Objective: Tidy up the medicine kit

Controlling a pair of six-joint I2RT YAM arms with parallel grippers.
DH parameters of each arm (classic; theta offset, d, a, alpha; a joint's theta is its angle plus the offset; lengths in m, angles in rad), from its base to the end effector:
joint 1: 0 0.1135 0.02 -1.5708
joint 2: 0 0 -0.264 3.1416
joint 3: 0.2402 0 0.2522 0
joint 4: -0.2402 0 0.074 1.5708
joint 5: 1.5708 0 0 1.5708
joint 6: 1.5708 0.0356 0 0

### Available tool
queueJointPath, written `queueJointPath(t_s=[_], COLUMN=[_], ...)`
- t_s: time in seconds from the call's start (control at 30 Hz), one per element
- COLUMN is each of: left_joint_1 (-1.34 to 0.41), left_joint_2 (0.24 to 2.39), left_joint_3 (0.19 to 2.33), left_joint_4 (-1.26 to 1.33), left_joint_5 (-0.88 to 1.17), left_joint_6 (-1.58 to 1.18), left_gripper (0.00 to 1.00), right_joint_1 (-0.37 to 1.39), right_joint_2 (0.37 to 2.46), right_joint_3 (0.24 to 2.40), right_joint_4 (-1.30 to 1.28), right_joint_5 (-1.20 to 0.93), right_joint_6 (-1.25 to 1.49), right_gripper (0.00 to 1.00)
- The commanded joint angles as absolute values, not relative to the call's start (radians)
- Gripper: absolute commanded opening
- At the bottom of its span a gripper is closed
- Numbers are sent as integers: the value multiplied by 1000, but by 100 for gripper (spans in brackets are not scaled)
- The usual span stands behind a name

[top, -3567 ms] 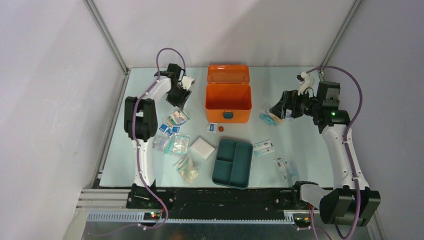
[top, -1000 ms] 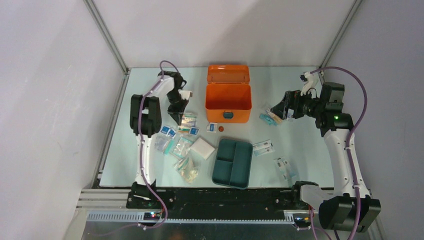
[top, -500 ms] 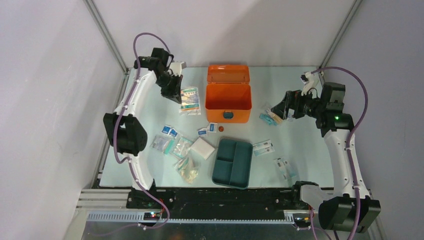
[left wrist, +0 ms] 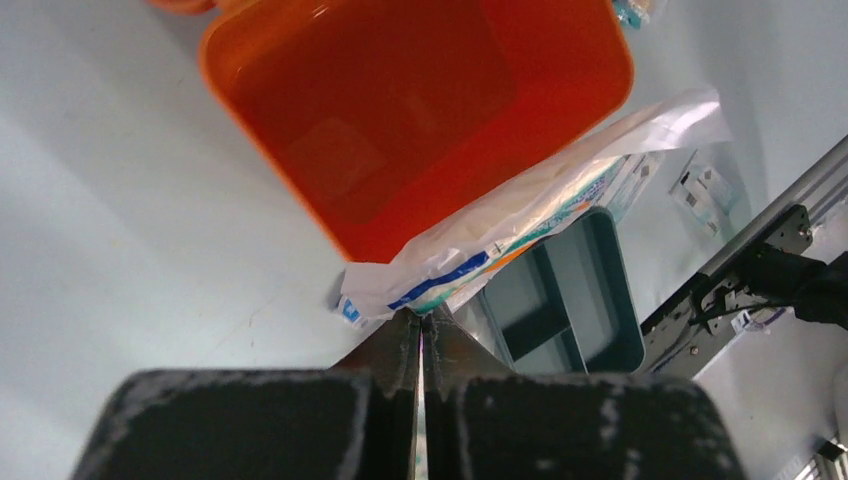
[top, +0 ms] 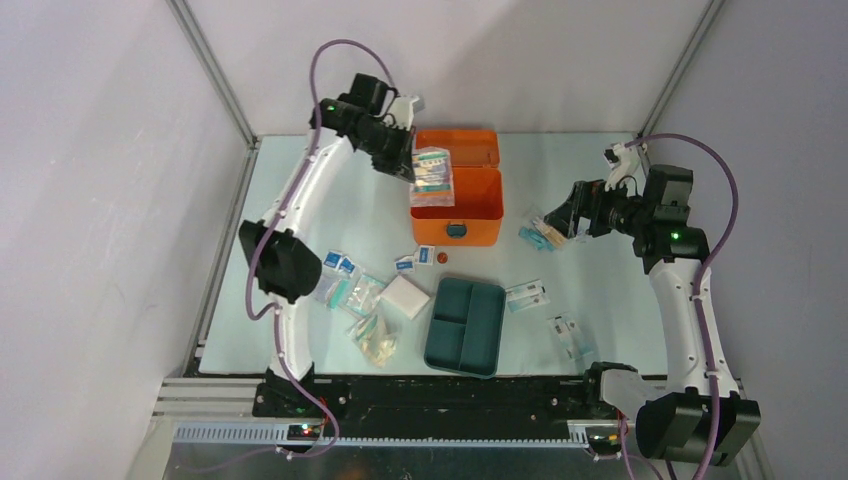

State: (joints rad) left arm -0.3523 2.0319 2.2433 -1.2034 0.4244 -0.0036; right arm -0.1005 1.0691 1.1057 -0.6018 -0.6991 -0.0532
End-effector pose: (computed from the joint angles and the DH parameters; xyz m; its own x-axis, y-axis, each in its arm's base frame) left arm 0.3916 -0.1596 0.3709 -0.7876 0.2861 -0.5458 0.5230 0.7786 -0.3467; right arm 0.2223 0.0006 0.3597 -0.5075 0.0103 -0.8616 -0.4916 0.8178 0.2993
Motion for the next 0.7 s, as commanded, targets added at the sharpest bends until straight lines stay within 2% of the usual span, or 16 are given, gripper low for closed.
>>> queueJointPath(t_s=[0.0,0.33,0.67], left_joint_1=[-379,-390,-410], left_joint_2=[2124,2276,2321], left_joint_3=[2325,2397,2403], left_joint_4=[-1146,-1124,-1122], left_joint_5=[377,343,276], left_joint_6=[-60,-33,11], left_gripper=[0,0,0], right_joint_1=[-112,-114,-114], right_joint_2=[1049,1083,1087], right_joint_3=[1135,1135,1134], right_joint_4=[-590,-573,-582], right_joint_5=[-694,-711,-708], right_joint_6=[-53,-42,-51], right_gripper=[100,100,100])
